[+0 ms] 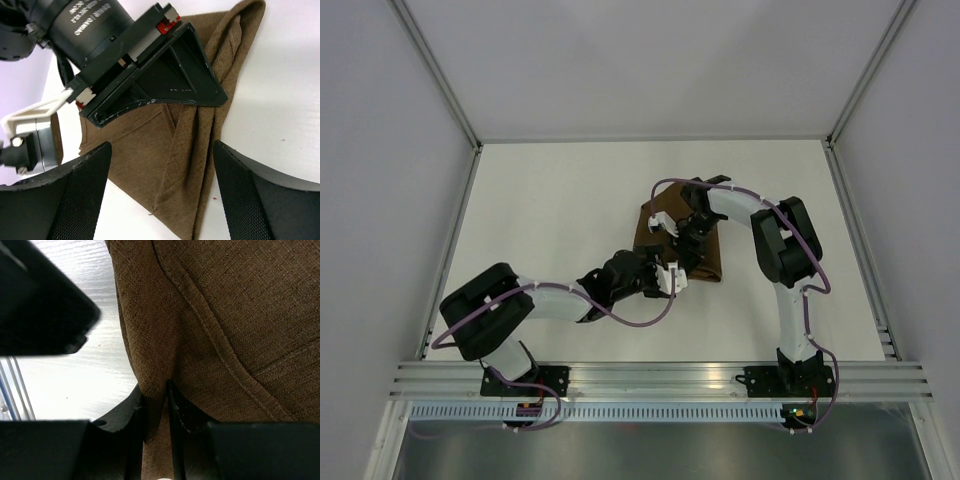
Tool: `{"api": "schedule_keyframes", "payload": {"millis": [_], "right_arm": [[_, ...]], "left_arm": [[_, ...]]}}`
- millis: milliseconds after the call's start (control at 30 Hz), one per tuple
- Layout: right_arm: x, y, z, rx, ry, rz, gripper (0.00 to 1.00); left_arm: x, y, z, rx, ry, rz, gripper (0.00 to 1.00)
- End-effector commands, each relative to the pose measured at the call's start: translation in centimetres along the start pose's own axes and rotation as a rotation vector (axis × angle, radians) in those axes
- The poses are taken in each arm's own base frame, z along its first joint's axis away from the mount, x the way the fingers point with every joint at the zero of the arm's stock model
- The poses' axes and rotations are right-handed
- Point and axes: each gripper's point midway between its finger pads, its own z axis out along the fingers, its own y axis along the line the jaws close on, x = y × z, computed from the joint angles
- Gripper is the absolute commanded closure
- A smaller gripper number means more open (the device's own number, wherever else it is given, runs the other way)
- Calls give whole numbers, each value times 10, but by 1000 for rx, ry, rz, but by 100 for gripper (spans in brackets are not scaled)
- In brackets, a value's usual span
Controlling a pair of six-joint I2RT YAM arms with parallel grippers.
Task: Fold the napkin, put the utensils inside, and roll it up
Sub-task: Roll the napkin with the utensil
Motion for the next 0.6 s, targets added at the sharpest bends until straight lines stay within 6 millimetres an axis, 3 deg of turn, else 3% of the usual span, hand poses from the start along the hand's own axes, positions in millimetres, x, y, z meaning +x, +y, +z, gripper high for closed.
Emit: {"api": "schedule_keyframes", "payload": {"millis": [0, 233, 567], "right_arm": [[86, -13, 35, -35, 295, 56, 94], [86, -15, 36, -37, 298, 66, 96], [87, -15, 36, -39, 302, 71, 95]], "left_arm": [[-9, 3, 11, 28, -15, 160, 14], [2, -26, 21, 178, 21, 252, 13], [8, -46, 34, 280, 29, 250, 16]]}}
